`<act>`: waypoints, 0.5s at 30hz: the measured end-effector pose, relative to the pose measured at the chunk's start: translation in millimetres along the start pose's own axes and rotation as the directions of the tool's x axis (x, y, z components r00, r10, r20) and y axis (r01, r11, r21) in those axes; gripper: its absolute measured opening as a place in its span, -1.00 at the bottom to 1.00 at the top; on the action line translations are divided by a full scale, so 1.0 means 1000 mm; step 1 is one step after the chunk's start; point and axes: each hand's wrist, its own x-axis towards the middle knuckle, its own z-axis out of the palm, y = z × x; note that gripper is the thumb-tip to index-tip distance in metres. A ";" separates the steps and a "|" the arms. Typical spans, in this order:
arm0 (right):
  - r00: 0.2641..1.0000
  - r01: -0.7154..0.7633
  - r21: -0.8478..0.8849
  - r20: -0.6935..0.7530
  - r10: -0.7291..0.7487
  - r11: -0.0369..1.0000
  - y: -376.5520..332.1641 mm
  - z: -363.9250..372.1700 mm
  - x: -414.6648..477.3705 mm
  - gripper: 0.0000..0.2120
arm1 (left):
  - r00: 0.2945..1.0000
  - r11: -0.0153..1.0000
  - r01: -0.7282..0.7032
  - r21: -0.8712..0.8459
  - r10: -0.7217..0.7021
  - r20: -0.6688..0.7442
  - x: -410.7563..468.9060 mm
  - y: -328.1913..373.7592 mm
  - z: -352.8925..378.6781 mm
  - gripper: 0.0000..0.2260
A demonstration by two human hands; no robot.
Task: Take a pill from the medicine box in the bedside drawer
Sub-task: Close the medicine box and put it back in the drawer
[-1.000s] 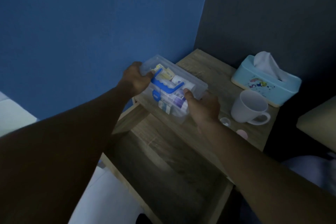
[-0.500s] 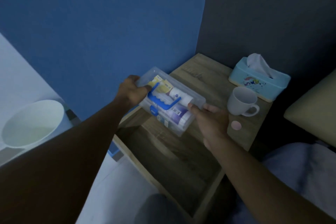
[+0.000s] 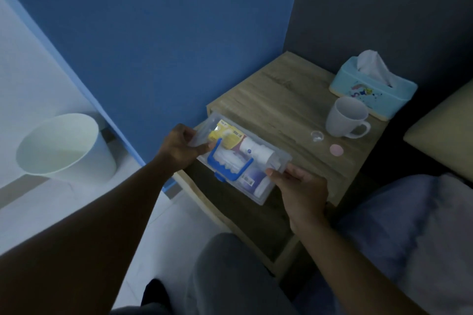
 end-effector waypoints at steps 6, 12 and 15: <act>1.000 -0.008 -0.016 -0.010 0.008 1.000 0.021 0.008 -0.013 -0.83 | 0.997 0.996 0.014 0.082 -0.021 0.081 0.009 -0.012 0.003 -0.45; 0.993 -0.108 -0.014 -0.038 0.107 0.994 0.058 0.019 -0.002 -0.81 | 0.986 0.966 -0.108 0.236 0.073 0.152 0.022 -0.019 0.029 -0.45; 0.987 -0.150 -0.034 -0.059 0.148 0.988 0.075 0.025 0.013 -0.81 | 0.976 0.950 -0.145 0.277 0.092 0.197 0.028 -0.022 0.043 -0.52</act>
